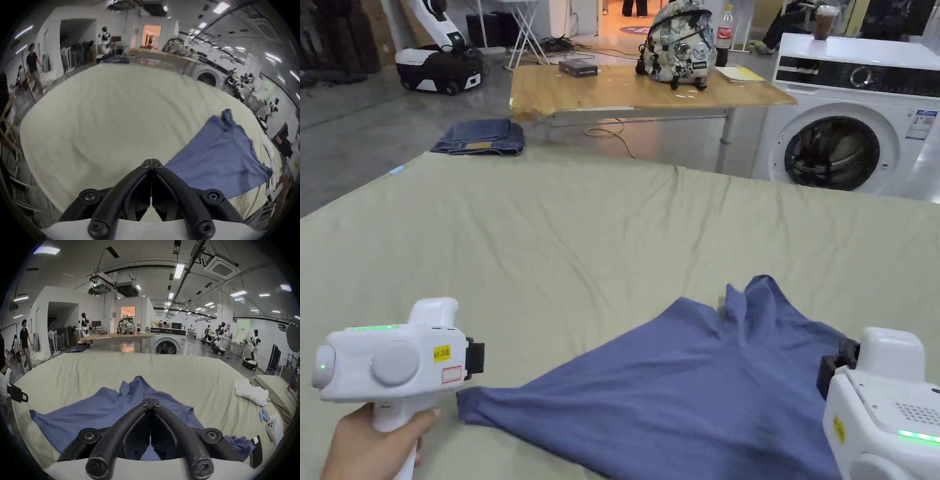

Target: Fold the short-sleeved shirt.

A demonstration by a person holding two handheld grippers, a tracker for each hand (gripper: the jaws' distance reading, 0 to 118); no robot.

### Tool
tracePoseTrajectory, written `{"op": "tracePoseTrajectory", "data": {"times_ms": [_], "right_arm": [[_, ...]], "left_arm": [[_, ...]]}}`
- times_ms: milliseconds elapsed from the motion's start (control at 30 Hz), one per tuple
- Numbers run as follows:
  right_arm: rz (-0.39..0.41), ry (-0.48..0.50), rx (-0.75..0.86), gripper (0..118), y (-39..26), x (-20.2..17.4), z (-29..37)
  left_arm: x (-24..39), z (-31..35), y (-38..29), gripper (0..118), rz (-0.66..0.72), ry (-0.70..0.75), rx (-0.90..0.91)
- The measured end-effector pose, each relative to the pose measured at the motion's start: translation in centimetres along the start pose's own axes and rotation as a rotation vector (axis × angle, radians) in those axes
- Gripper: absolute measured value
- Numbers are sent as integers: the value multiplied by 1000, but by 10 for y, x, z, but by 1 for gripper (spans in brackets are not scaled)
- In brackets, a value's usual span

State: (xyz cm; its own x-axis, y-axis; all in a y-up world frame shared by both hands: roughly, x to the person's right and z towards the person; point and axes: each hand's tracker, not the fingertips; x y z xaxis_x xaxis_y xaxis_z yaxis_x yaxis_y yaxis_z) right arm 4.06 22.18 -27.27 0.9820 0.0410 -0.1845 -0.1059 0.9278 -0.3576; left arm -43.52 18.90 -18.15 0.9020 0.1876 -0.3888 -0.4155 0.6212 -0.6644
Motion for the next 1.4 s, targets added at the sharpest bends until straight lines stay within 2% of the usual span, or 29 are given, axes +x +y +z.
{"op": "tracePoseTrajectory", "data": {"times_ms": [67,100,133,167,200,400,467,500,567,667,700,767,833,1000,1133,1233,1400], "right_arm": [[0,2,-16,0,-4,-1,-4],[2,2,-23,0,-5,-2,-6],[5,0,-30,0,-6,-2,-8],[5,-1,-35,0,-7,-2,-9],[3,1,-41,0,-9,-2,-11],[16,7,-72,0,-19,-6,-15],[20,8,-84,0,-25,-6,-18],[20,7,-89,0,-27,-6,-19],[21,7,-100,0,-26,-6,-18],[16,7,-112,0,-29,-6,-21],[14,8,-116,0,-25,-7,-17],[12,11,-125,0,-26,-7,-18],[11,15,-132,0,-27,-7,-17],[10,25,-143,0,-27,2,-29],[9,43,-179,0,-18,10,-44],[7,56,-228,0,-4,22,-76],[69,75,-317,2,31,45,-157]], "left_arm": [[-11,-2,5,0,46,-12,-78],[-14,-7,7,6,58,1,-110],[-17,-11,8,25,64,8,-121],[-18,-18,9,55,62,34,-142],[-21,-30,7,76,65,40,-164],[-13,-48,-6,76,142,59,-250],[-5,-48,-14,72,135,66,-265],[2,-49,-17,62,97,123,-266],[16,-48,-20,54,14,192,-249],[34,-47,-24,22,-56,187,-235],[40,-48,-26,2,-71,177,-237],[42,-54,-23,0,-82,140,-253],[47,-52,-24,0,-136,179,-236],[36,-36,-20,0,-68,110,-182],[37,-25,-19,0,-70,94,-158],[40,-22,-22,0,-66,77,-148],[52,-17,-28,0,-67,60,-150]]}}
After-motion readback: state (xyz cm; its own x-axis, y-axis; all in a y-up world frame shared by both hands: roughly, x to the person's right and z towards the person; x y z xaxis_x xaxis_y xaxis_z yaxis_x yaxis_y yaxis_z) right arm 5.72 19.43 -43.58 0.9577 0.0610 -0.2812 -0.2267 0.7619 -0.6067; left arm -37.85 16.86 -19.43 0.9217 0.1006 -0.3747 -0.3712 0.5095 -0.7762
